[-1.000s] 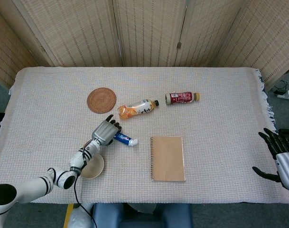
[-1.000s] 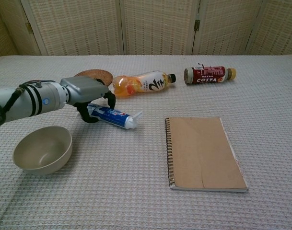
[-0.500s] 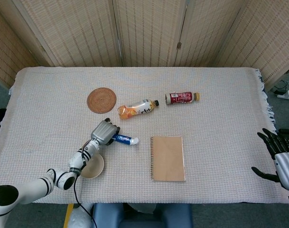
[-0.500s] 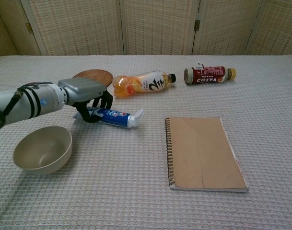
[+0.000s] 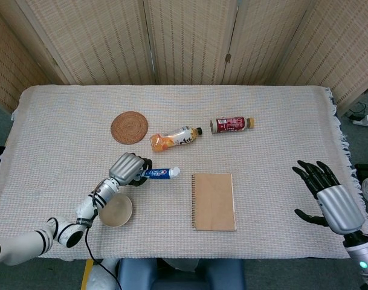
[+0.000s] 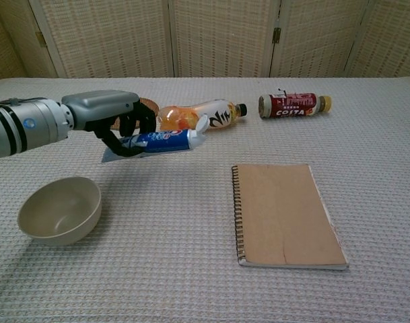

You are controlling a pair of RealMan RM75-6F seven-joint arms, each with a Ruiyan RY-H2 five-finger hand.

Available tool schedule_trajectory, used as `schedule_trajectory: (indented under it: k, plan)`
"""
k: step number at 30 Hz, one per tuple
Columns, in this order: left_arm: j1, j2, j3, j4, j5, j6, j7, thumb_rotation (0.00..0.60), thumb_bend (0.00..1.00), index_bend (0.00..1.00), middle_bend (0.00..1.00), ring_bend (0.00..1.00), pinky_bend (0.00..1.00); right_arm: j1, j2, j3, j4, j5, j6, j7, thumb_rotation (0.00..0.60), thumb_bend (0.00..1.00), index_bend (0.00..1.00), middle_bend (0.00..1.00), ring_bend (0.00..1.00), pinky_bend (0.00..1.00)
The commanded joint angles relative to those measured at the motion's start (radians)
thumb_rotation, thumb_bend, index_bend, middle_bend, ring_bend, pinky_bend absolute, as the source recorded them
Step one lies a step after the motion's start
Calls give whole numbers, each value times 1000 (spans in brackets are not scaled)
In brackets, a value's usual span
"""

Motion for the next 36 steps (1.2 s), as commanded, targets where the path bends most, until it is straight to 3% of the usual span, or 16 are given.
schedule_trajectory:
  k: [1, 8, 14, 26, 36]
  plan:
    - [14, 75, -15, -135, -2, 30, 19, 600, 750, 756, 761, 651, 500, 65, -7, 26, -55, -30, -66, -64, 600, 242, 194, 90, 78, 0]
    - [13, 134, -43, -340, -51, 47, 110, 600, 781, 761, 765, 656, 505, 214, -56, 74, -161, -2, -262, -167, 600, 260, 286, 85, 44, 0]
    - [2, 144, -64, -437, -99, 58, 177, 600, 791, 765, 770, 660, 508, 314, -113, 108, -201, 71, -391, -219, 600, 261, 301, 78, 32, 0]
    - [-22, 114, -61, -471, -176, 64, 289, 600, 797, 768, 773, 666, 508, 390, -186, 127, -200, 124, -430, -242, 600, 261, 312, 74, 33, 0]
    - [-27, 109, -57, -468, -206, 64, 291, 600, 798, 769, 775, 667, 512, 413, -199, 115, -180, 148, -435, -236, 600, 261, 311, 74, 32, 0]
